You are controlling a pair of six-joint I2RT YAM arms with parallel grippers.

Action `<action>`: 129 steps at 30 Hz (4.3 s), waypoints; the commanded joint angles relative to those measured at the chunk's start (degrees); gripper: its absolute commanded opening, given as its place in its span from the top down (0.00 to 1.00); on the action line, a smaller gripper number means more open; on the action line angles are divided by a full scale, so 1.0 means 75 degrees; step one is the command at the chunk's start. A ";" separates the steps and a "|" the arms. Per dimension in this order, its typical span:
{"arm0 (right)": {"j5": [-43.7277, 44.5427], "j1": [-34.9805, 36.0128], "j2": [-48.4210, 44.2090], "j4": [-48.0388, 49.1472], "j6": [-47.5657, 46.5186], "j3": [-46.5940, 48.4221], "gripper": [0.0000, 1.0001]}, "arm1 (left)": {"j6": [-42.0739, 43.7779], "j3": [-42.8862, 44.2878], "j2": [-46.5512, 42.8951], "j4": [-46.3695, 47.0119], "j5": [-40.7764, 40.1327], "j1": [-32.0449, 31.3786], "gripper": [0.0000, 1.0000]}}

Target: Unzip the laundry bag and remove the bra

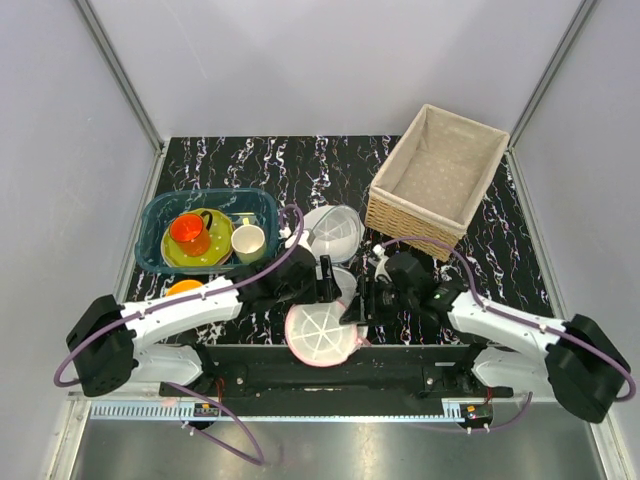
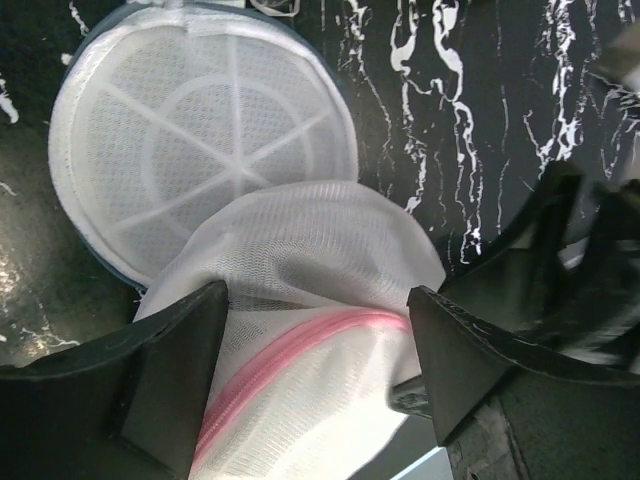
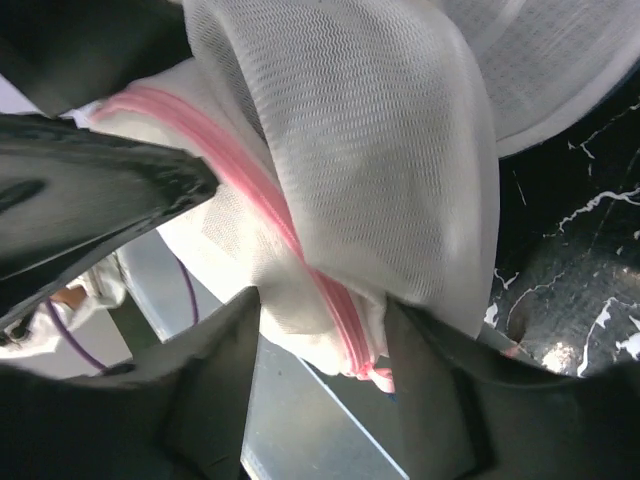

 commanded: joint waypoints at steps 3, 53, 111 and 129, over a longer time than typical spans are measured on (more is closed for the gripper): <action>0.0191 0.0332 0.0568 0.0781 -0.0003 0.0417 0.81 | 0.0146 0.0544 0.0081 0.0457 0.0147 0.0029 0.21; 0.5688 0.0332 -0.3968 -0.0718 0.3853 0.0558 1.00 | -0.5419 -0.2103 0.0080 0.7932 0.1448 -0.0064 0.06; 0.1949 0.0320 -0.3780 -0.0238 -0.0249 -0.0110 0.28 | -0.0897 0.1400 -0.0329 0.1981 0.3357 0.0920 1.00; 0.1904 0.0320 -0.3629 -0.0660 -0.0202 0.0054 0.44 | -0.1014 0.1154 -0.0365 0.2355 0.3393 0.0932 1.00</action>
